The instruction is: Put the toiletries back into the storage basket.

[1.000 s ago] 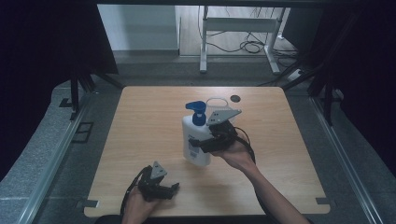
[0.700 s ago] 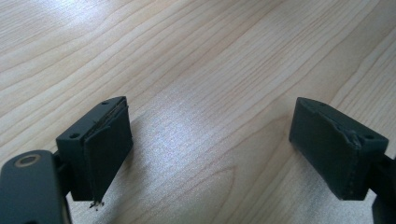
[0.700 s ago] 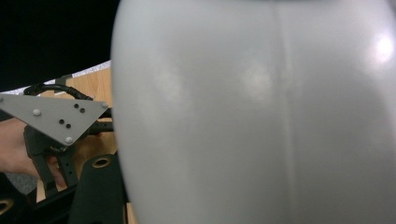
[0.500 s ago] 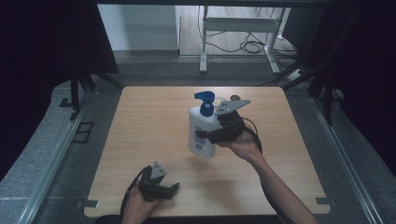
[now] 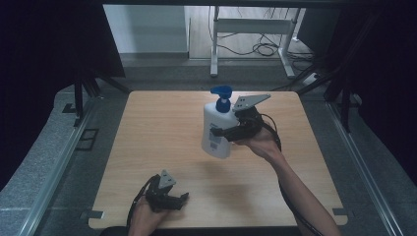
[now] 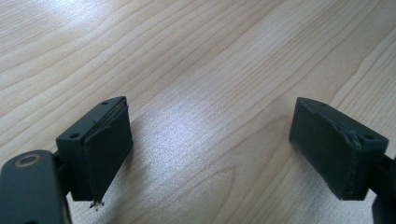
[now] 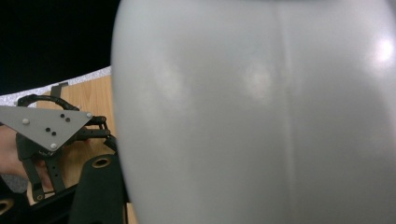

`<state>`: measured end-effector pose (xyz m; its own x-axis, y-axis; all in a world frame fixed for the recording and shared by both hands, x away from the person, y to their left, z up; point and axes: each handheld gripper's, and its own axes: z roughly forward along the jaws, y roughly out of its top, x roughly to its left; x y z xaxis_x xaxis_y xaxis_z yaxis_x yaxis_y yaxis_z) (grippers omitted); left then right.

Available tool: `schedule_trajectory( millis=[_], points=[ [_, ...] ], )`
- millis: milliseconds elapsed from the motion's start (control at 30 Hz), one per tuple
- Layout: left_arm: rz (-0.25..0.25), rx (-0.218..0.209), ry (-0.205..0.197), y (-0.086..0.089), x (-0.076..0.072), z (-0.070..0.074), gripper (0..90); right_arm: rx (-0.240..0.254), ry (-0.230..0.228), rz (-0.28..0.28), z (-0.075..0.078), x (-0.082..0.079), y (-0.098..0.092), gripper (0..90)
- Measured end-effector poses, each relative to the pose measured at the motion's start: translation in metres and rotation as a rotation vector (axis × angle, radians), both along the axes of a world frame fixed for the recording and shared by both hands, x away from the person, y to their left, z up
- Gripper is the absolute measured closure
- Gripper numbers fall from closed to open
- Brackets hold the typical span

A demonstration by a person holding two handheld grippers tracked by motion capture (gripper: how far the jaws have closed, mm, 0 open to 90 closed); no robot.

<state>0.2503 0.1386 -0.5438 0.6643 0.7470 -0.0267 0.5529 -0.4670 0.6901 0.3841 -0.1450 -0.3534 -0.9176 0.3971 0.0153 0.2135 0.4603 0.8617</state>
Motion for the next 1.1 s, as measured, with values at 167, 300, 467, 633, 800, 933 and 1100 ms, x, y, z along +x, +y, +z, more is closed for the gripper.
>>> schedule_trajectory(
  millis=[167,300,467,633,800,933,1100],
  points=[
    [0.000,0.000,0.000,0.000,0.000,0.000,12.5,0.009,0.001,-0.007,0.004,0.008,-0.007,37.7],
    [0.000,0.000,0.000,0.000,0.000,0.000,12.5,0.016,0.002,-0.014,0.007,0.015,-0.012,37.7],
    [-0.001,0.000,0.000,0.000,0.000,0.000,12.5,0.026,-0.003,-0.011,0.015,0.022,-0.017,37.8],
    [-0.001,-0.001,0.000,0.000,0.000,0.000,12.5,0.016,-0.022,-0.007,0.024,0.030,-0.018,37.8],
    [-0.001,0.000,0.000,0.000,0.000,0.000,12.5,0.013,-0.032,-0.003,0.031,0.038,-0.019,37.8],
    [-0.001,-0.002,0.001,0.000,0.000,0.000,12.5,-0.003,-0.040,-0.015,0.034,0.047,-0.020,37.8],
    [-0.003,-0.002,0.001,0.000,0.000,0.000,12.5,-0.009,-0.042,-0.023,0.035,0.057,-0.024,37.8]
  ],
)
